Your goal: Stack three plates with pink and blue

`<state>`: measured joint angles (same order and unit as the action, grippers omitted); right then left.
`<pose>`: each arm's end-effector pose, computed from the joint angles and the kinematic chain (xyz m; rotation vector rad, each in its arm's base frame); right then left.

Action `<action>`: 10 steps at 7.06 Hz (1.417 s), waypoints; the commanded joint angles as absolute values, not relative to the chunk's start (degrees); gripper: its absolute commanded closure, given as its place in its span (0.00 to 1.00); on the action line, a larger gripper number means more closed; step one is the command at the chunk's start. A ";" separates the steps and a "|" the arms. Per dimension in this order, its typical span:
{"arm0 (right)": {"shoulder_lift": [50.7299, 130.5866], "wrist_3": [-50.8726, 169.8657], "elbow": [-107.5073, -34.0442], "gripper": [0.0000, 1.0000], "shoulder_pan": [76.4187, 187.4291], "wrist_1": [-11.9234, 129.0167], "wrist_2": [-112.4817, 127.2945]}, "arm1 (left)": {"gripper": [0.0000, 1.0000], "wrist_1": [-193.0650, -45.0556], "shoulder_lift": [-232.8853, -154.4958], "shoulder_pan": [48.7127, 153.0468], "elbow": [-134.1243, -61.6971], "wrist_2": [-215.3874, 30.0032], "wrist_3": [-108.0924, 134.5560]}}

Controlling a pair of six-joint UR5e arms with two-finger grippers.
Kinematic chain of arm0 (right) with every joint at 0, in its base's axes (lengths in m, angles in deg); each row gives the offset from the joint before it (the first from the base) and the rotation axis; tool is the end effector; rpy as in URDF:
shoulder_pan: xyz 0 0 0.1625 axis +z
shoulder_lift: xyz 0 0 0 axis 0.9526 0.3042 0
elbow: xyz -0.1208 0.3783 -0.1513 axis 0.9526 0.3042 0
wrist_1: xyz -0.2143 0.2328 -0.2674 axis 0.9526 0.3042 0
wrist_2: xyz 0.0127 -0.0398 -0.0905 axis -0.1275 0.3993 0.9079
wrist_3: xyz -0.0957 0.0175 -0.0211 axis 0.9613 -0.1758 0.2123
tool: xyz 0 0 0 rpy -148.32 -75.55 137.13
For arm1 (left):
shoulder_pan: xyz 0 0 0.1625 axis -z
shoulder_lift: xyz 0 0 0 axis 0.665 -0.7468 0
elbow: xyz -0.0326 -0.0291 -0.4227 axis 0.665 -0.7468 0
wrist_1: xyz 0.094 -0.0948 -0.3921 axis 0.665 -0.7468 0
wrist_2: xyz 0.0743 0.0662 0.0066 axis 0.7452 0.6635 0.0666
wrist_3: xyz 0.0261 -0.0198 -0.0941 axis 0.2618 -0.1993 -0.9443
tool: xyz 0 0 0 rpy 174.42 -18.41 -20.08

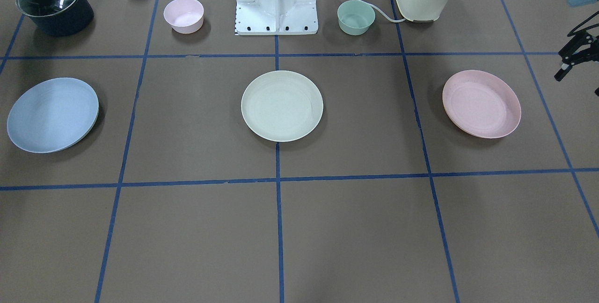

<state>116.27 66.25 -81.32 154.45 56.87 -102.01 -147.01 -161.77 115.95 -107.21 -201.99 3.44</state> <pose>0.0016 -0.4734 0.5596 0.2659 -0.7802 -0.1170 0.0488 -0.4246 0.5592 0.5877 0.9181 0.1861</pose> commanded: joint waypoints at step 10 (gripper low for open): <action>117.97 66.24 -81.49 0.00 154.21 54.75 -101.93 | 1.00 -174.33 -160.91 91.17 -88.33 -179.26 -18.27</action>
